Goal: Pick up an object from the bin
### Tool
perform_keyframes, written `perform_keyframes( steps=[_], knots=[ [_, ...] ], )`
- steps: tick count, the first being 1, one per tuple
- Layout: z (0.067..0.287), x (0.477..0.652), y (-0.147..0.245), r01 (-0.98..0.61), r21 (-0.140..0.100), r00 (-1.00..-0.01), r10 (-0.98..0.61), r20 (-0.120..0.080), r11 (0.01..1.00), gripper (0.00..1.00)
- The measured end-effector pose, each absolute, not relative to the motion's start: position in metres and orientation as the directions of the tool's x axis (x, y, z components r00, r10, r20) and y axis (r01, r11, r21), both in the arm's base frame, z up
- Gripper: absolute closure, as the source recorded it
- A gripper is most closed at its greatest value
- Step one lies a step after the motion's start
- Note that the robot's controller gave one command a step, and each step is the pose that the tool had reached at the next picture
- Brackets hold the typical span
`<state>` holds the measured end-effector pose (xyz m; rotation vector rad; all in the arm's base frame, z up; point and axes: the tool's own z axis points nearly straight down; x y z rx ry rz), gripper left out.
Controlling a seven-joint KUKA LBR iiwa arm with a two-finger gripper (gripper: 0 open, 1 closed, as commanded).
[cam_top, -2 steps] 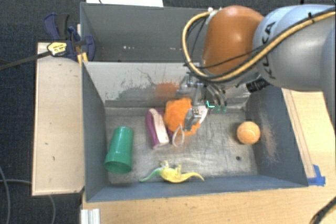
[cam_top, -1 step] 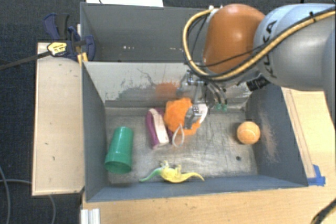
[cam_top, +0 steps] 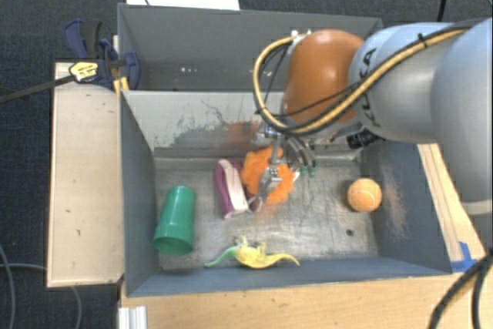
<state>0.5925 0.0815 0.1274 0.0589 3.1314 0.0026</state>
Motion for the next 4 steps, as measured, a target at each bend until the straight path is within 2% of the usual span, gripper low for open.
perform_keyframes(
  steps=[1, 2, 3, 4],
  knots=[
    [0.074, 0.589, 0.066, 0.136, 0.004, -0.991, 0.137, -0.012, 0.991, 0.00],
    [0.076, 0.585, 0.087, 0.124, 0.006, -0.992, 0.124, -0.015, 0.992, 1.00],
    [0.076, 0.585, 0.087, 0.125, 0.006, -0.992, 0.125, -0.015, 0.992, 1.00],
    [0.224, 0.569, 0.087, 0.046, 0.001, -0.999, 0.046, -0.006, 0.999, 1.00]
  ],
)
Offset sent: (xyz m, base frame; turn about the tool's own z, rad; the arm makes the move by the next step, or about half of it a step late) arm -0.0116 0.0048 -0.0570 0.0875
